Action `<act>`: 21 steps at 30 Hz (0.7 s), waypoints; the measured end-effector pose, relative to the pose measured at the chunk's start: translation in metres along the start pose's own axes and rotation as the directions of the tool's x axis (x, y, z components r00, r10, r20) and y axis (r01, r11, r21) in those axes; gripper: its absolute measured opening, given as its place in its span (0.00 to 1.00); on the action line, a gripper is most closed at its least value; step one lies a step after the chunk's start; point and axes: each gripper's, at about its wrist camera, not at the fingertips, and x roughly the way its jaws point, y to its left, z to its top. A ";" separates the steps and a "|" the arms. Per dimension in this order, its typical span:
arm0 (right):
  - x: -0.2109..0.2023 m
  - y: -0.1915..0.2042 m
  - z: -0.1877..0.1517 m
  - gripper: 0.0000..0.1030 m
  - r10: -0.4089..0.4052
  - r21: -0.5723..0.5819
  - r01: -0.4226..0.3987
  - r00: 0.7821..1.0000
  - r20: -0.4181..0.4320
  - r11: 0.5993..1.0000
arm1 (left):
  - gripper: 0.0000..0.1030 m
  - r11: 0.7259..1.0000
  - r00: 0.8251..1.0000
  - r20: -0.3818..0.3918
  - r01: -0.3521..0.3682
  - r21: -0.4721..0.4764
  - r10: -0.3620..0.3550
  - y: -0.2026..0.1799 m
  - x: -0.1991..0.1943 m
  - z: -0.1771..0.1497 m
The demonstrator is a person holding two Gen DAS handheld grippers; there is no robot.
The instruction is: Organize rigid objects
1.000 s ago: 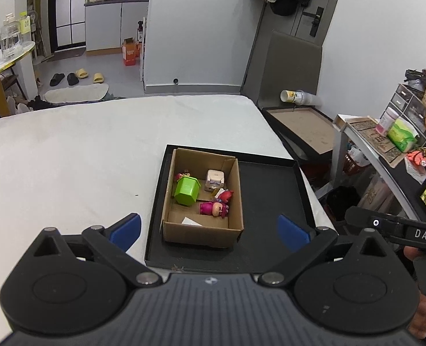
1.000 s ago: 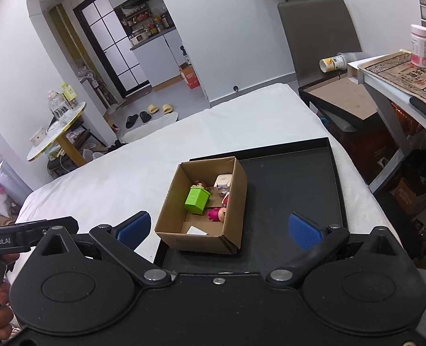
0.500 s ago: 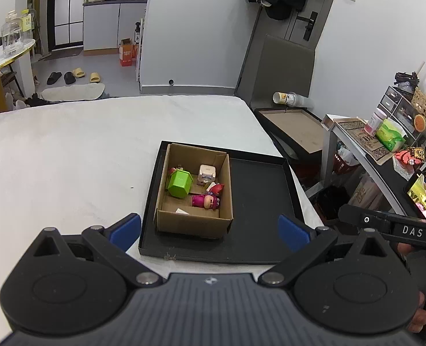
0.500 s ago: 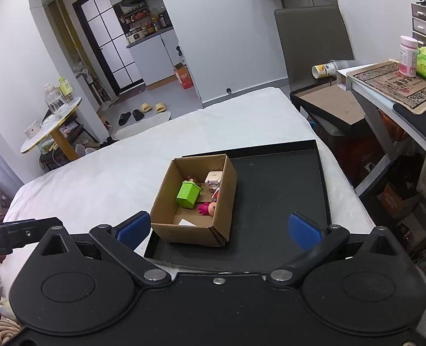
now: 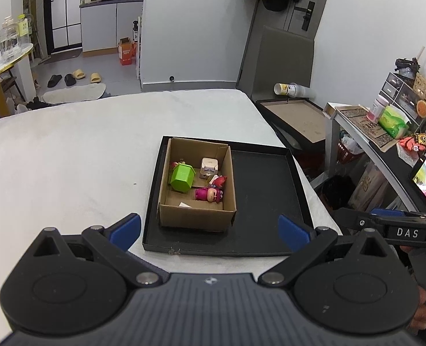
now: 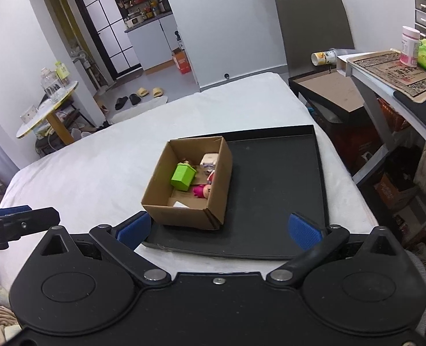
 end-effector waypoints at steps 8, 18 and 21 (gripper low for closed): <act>-0.012 0.006 0.002 1.00 -0.015 -0.031 0.016 1.000 0.020 0.999 | 0.98 1.000 1.000 0.000 -0.011 0.013 0.011 -0.002 -0.003 0.000; -0.020 0.014 0.006 1.00 -0.005 -0.065 0.007 0.999 0.034 0.998 | 0.98 1.000 1.000 0.018 -0.001 0.003 0.001 -0.001 -0.011 0.002; -0.022 0.015 0.006 1.00 -0.006 -0.075 0.008 0.999 0.038 0.997 | 0.98 1.000 1.000 0.020 -0.002 0.006 0.002 -0.002 -0.012 0.002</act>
